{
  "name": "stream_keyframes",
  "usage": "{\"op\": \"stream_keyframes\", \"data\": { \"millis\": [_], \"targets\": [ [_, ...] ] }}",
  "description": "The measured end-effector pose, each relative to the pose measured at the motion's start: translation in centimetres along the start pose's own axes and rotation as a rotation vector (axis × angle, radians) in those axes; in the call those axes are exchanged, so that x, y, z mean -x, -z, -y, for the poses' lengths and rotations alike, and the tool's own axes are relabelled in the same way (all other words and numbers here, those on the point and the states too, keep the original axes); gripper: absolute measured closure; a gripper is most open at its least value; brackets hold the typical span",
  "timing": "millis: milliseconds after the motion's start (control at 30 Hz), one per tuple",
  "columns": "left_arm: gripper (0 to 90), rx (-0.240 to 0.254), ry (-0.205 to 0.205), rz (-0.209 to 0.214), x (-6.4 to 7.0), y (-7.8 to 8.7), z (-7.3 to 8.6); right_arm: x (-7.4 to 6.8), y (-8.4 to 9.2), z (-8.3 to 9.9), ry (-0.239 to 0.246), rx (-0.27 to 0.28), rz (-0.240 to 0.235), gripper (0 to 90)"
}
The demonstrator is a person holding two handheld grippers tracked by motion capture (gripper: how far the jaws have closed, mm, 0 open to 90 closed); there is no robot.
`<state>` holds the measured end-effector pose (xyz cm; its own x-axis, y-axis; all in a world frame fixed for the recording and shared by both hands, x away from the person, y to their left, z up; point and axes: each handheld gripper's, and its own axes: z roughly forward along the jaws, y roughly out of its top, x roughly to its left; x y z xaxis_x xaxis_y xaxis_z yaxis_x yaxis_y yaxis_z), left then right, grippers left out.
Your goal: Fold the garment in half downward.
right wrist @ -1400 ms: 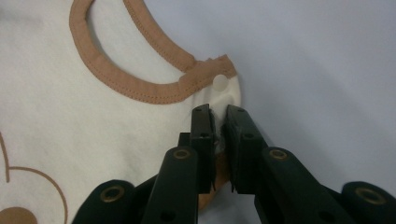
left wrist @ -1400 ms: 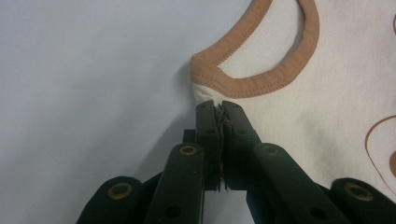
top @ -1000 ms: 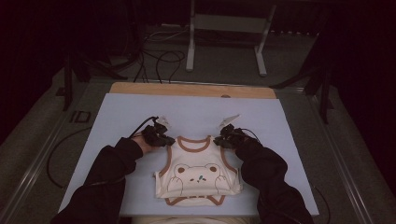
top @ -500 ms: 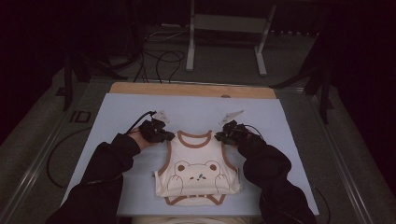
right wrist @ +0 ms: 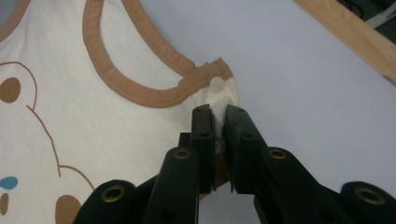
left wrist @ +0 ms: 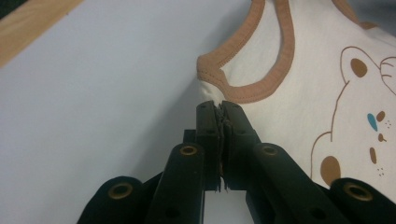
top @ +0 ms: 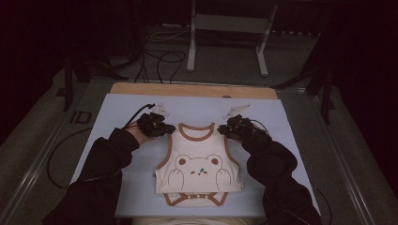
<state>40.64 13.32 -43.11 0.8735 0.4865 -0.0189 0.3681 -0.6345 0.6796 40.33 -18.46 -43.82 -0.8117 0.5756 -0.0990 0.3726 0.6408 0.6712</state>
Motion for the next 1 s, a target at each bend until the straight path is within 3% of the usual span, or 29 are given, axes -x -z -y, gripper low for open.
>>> {"op": "stream_keyframes", "data": {
  "millis": [400,1000],
  "targets": [
    [87.6,0.022,-0.017,-0.026,-0.5,1.4,-1.4,0.7,1.0,-1.5,0.007,0.031,0.028,83.1],
    [87.6,0.069,-0.034,-0.077,-1.1,3.8,-3.7,1.9,3.0,-5.3,0.047,0.089,0.088,83.1]
  ]
}}
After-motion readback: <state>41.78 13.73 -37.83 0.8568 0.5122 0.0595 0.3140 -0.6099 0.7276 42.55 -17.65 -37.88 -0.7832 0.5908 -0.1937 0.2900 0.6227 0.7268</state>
